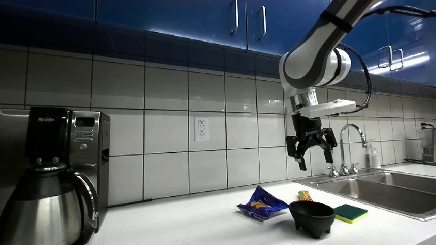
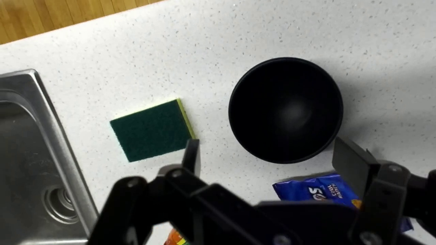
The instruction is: Put the candy bar inside the bowl
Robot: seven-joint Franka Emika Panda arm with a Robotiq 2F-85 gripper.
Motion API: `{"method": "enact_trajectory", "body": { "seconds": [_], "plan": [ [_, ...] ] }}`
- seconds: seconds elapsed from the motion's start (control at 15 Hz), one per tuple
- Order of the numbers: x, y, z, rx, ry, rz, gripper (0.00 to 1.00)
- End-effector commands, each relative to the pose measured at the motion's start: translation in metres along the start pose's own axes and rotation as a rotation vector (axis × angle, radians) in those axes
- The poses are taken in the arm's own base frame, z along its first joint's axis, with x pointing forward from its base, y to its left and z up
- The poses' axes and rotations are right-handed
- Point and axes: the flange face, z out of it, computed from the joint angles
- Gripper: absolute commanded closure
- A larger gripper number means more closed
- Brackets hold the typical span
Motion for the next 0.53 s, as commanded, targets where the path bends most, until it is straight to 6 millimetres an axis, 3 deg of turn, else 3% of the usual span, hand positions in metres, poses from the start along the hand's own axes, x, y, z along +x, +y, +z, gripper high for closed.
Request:
{"method": "enact_trajectory", "body": {
  "seconds": [0.0,0.47],
  "plan": [
    [0.029,0.021,0.013,-0.007,0.002,0.089,0.00],
    [0.083,0.050,0.037,0.019,0.014,0.193,0.00]
  ]
}}
